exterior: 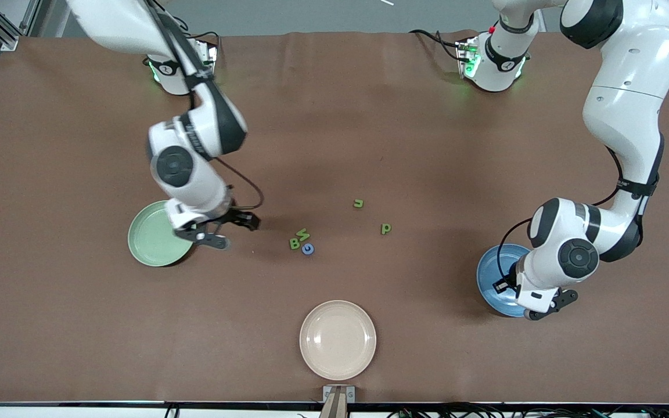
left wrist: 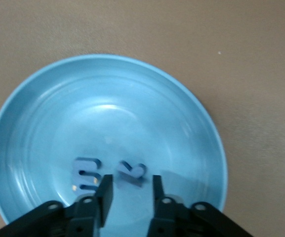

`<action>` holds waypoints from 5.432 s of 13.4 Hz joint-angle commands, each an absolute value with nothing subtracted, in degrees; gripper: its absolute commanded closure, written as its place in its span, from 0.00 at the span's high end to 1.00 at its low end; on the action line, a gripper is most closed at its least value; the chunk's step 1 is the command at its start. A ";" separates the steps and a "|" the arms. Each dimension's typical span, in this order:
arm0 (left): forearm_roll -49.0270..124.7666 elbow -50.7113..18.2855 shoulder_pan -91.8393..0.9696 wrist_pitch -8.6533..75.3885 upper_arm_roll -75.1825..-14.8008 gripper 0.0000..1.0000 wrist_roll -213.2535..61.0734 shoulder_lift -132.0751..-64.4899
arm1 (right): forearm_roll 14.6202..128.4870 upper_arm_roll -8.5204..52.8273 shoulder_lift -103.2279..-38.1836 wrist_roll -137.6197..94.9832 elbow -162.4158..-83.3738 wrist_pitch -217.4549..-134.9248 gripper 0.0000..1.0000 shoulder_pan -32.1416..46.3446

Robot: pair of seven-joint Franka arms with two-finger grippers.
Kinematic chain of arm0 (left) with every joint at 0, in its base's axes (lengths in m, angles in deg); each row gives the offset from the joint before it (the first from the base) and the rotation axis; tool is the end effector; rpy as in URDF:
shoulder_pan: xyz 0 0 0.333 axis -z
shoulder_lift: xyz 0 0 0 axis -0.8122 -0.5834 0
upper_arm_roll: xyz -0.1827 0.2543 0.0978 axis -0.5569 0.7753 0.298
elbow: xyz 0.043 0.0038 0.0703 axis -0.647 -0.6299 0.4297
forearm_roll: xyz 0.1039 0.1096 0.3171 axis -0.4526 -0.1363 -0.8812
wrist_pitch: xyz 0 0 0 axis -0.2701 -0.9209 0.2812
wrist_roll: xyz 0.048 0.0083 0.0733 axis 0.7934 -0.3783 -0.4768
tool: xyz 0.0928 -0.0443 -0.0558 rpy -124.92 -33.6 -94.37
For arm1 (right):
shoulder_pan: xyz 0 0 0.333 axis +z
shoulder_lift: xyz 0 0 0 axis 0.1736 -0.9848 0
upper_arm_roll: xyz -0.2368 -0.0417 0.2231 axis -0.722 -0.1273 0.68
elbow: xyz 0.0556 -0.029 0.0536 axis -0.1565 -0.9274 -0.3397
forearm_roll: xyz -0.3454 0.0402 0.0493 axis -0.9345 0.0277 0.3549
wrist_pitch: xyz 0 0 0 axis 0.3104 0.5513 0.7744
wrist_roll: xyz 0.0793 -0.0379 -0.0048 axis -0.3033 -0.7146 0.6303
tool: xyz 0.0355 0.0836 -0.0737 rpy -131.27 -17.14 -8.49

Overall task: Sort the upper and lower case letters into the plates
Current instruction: 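Grasp the green N with the right gripper while the left gripper reaches the d, then drop the N on the green plate while the left gripper carries the d, then grasp the green B with the right gripper while the left gripper grasps the n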

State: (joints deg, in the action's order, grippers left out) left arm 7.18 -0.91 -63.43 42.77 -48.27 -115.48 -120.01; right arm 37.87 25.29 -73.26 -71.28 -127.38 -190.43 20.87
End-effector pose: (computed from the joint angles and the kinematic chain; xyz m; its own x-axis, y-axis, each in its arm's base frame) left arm 0.6854 -0.0824 0.2316 0.8956 0.4448 -0.0009 0.4445 -0.8951 -0.0355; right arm 0.5455 0.3017 0.3222 0.9499 -0.3123 -0.0153 -0.3126 -0.9497 -0.0217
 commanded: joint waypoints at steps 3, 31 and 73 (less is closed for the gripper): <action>6.64 -5.08 -63.01 36.89 -55.56 0.99 -125.61 -114.95 | 36.56 24.53 -89.85 -84.00 -111.96 -192.22 1.00 29.11; -2.41 -12.74 -45.08 49.89 -56.99 0.25 -128.44 -119.07 | 33.20 26.62 -90.59 -68.75 -112.81 -194.02 0.00 24.22; -1.18 -13.96 -43.24 50.06 -61.91 0.78 -185.90 -118.63 | 35.68 29.54 -92.31 -95.51 -107.83 -192.84 1.00 19.27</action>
